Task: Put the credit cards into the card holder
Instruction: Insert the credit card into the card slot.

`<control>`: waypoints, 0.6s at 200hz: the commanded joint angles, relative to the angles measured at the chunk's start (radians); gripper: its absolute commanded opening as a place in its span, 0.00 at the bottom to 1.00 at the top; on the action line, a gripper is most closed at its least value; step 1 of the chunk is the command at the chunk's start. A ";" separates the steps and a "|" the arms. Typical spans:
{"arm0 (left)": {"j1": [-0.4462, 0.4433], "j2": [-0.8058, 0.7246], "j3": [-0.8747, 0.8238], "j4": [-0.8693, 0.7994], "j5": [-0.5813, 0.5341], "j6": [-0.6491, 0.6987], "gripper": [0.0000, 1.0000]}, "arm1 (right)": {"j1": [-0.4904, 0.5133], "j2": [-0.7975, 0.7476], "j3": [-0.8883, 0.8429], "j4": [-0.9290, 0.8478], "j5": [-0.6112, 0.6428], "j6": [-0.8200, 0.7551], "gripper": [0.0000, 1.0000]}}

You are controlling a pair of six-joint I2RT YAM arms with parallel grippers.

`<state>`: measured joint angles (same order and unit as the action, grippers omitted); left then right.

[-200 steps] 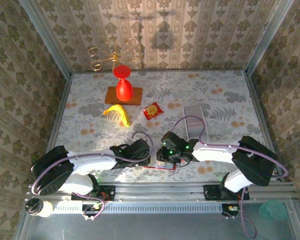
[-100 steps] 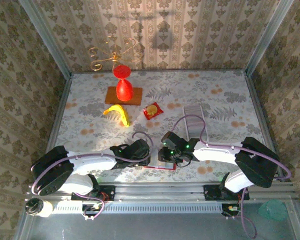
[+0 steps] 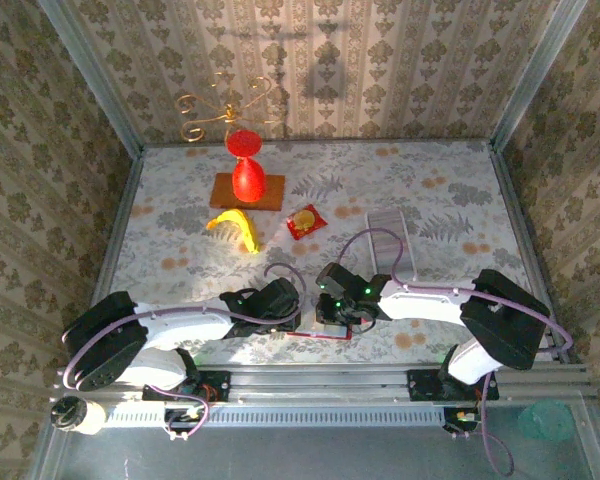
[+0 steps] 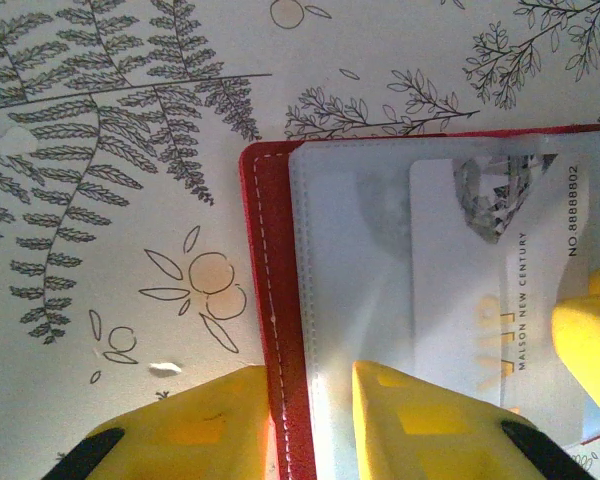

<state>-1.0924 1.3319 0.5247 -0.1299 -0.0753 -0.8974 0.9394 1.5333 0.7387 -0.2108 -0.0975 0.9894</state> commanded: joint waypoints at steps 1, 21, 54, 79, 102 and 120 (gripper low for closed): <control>-0.004 -0.023 -0.024 -0.019 -0.003 -0.024 0.27 | 0.012 0.017 0.031 -0.012 -0.005 -0.015 0.19; -0.005 -0.047 -0.058 0.036 -0.002 -0.046 0.26 | 0.014 0.024 0.031 -0.003 -0.008 -0.012 0.19; -0.006 -0.112 -0.156 0.199 0.020 -0.090 0.28 | 0.018 0.036 0.033 0.007 -0.011 -0.008 0.18; -0.007 -0.117 -0.165 0.235 0.041 -0.092 0.30 | 0.020 0.042 0.037 0.012 -0.019 -0.008 0.16; -0.006 -0.130 -0.186 0.274 0.043 -0.111 0.30 | 0.022 0.040 0.039 0.015 -0.021 -0.011 0.16; -0.006 -0.157 -0.208 0.289 0.029 -0.124 0.31 | 0.024 0.036 0.037 0.022 -0.021 -0.011 0.15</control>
<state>-1.0927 1.2152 0.3458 0.0982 -0.0505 -0.9844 0.9535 1.5627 0.7578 -0.2008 -0.1093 0.9897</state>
